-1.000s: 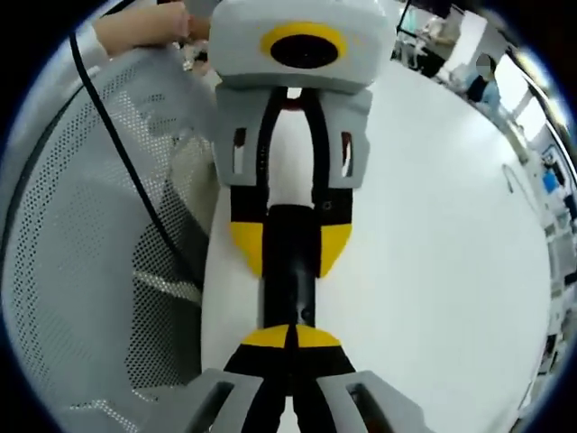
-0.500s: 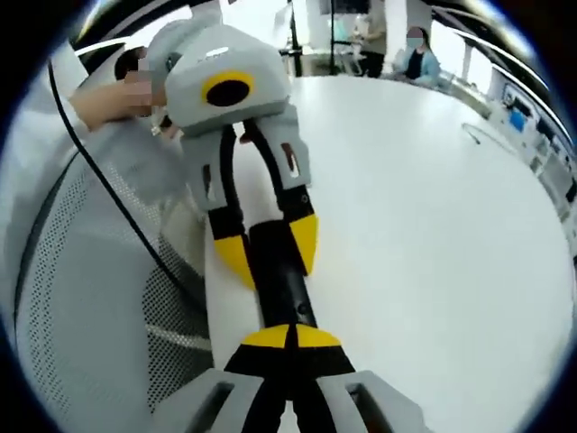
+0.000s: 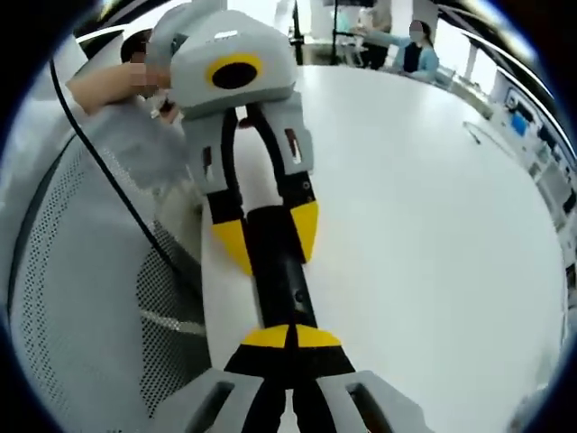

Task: Press the specified remote control buttons in sequence, fully releasing each button before pressing the next.

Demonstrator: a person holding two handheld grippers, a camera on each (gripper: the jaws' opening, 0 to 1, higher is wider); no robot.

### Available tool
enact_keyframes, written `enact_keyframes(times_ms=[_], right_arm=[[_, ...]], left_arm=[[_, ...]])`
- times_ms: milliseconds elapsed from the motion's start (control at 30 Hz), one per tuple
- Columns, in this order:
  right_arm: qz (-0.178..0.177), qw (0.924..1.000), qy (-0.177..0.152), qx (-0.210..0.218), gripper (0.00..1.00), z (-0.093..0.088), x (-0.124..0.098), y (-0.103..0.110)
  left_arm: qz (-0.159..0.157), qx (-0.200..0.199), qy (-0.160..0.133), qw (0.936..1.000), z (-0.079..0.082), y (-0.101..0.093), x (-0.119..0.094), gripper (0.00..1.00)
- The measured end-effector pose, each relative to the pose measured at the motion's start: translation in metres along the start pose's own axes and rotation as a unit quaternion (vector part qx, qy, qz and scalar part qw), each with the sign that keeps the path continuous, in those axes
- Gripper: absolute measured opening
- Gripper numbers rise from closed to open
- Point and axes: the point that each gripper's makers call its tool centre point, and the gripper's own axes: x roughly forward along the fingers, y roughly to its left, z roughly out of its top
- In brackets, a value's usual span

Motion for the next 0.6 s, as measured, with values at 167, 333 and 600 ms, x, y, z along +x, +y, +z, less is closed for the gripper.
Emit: enact_keyframes(times_ms=[167,333,600], right_arm=[[-0.010,0.9999,0.008,0.004,0.00,-0.0004,0.0003,-0.0011],[-0.016,0.9999,-0.004,0.004,0.00,-0.0011,-0.0004,-0.0014],[0.001,0.9998,-0.016,0.014,0.00,-0.0003,-0.0012,-0.0020]], left_arm=[[-0.001,0.001,-0.001,1.0000,-0.0002,0.0001,-0.0001,0.24],[0.000,0.002,-0.001,1.0000,-0.0002,0.0001,-0.0002,0.24],[0.000,-0.005,-0.006,1.0000,-0.0004,0.0008,0.0001,0.24]])
